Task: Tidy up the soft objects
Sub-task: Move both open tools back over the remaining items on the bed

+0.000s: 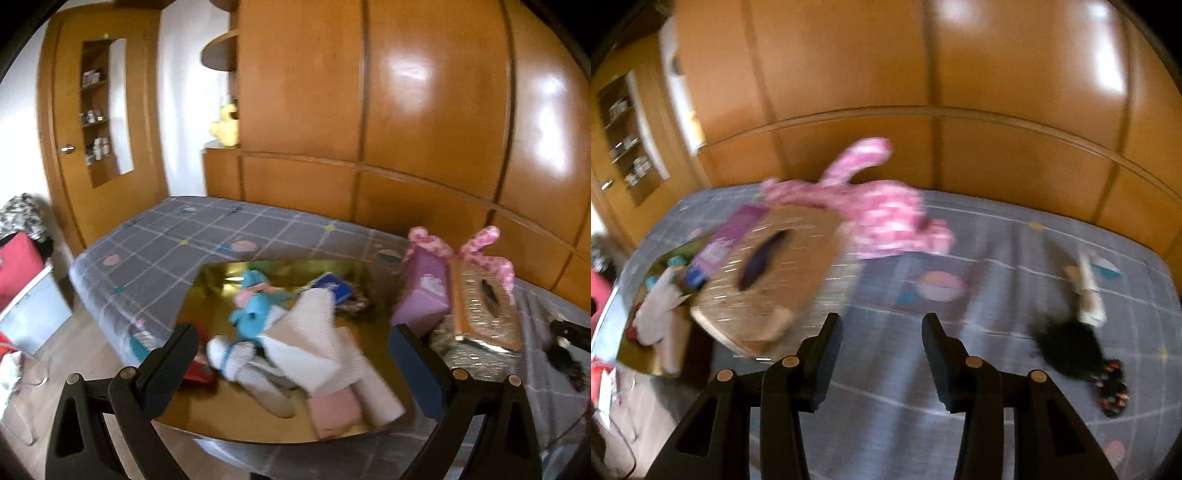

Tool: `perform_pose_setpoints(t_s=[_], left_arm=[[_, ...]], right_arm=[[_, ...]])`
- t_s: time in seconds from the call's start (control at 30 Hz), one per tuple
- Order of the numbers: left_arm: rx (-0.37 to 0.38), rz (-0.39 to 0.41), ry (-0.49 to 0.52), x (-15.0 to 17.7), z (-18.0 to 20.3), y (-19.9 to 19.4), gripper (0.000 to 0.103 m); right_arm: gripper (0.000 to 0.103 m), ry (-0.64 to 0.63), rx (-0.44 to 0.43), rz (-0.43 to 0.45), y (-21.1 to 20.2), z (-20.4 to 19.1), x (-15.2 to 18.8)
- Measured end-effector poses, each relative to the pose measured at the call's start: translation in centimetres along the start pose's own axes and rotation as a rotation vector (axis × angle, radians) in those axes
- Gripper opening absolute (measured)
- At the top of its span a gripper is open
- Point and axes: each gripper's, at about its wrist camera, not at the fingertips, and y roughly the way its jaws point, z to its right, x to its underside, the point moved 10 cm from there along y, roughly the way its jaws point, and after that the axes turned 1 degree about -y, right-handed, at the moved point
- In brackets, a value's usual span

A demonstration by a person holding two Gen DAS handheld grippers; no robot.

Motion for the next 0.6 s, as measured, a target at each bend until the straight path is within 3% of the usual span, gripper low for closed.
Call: perform_pose_setpoints(t_s=[0.17, 0.6], left_arm=[[0.076, 0.004, 0.025, -0.6, 3.2, -0.7, 0.103], [0.251, 0.02, 0.215, -1.4, 15.3, -2.7, 0.103]], right_arm=[[0.045, 0.096, 0.109, 0.016, -1.2, 7.5, 0.4], [0.045, 0.387, 0.366, 0.048, -3.8, 25.9, 4.1]])
